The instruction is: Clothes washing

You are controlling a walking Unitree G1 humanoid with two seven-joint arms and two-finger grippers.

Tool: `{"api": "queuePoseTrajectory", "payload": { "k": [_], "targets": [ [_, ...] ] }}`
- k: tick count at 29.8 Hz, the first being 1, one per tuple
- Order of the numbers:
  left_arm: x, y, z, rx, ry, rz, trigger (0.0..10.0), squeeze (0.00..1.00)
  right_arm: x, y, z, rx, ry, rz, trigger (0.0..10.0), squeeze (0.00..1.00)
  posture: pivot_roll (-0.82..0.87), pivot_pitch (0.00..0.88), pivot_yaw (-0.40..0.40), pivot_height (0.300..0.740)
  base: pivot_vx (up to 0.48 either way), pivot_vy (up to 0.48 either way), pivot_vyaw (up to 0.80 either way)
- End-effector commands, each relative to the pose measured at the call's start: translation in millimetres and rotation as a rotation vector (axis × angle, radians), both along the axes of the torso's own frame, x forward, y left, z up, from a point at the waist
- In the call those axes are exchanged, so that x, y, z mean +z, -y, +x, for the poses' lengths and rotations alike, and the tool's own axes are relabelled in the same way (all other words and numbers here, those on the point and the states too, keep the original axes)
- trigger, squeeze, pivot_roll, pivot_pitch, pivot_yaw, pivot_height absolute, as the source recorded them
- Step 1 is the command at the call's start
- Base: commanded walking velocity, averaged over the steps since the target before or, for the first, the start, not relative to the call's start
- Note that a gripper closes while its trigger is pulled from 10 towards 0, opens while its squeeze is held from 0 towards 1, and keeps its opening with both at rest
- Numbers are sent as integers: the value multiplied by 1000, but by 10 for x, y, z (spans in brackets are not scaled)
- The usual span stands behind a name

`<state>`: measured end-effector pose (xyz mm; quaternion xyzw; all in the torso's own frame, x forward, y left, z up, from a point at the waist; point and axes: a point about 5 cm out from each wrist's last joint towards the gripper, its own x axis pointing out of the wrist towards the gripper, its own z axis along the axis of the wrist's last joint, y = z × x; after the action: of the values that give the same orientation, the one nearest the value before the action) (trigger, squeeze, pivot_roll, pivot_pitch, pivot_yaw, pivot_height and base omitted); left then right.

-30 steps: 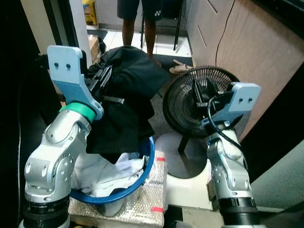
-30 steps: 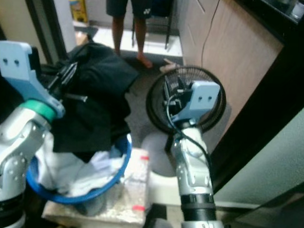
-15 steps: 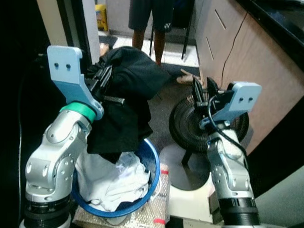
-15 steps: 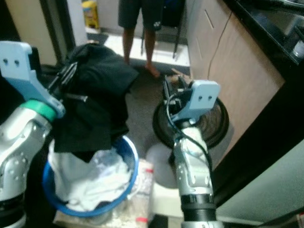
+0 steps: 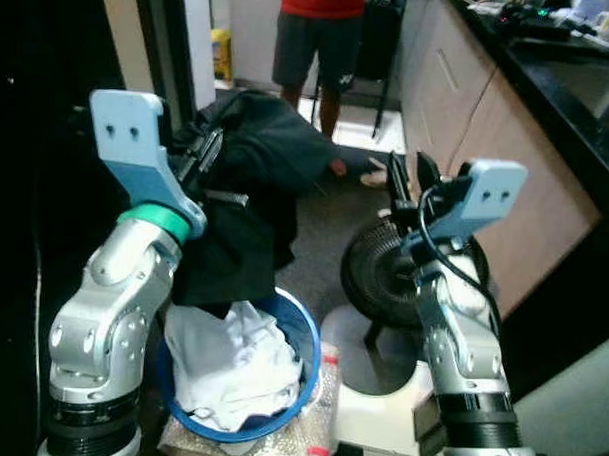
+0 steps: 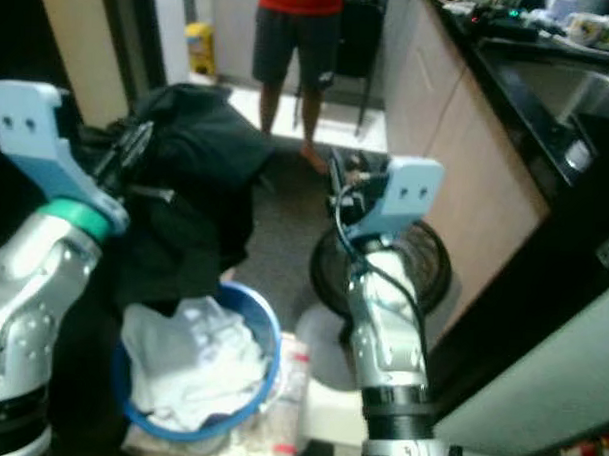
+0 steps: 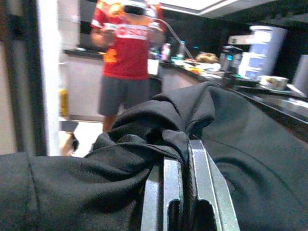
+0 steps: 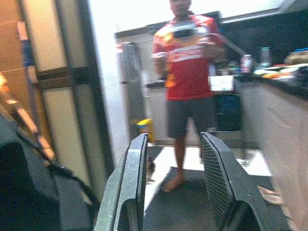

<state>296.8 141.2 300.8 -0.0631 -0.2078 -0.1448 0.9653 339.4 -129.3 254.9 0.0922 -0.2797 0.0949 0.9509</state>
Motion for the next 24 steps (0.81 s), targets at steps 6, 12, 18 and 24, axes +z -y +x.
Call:
{"api": "queuePoseTrajectory", "payload": {
  "k": [6,12,18,24],
  "targets": [
    [4,29,-11,-11,11,1,10000,0,11,46,3,-15,-7,22,10000,0,61,35,-20,740,0,0,-800],
    [-1,32,-8,-15,9,2,10000,0,12,54,1,-19,-8,27,10000,0,59,34,-16,740,0,0,-800],
    [-3,34,-1,-19,7,6,10000,0,12,64,0,-27,-10,34,10000,0,57,36,-11,740,0,0,-800],
    [-11,39,5,-22,2,11,10000,0,10,68,-1,-32,-13,39,10000,0,58,35,-5,740,0,0,-800]
  ]
}}
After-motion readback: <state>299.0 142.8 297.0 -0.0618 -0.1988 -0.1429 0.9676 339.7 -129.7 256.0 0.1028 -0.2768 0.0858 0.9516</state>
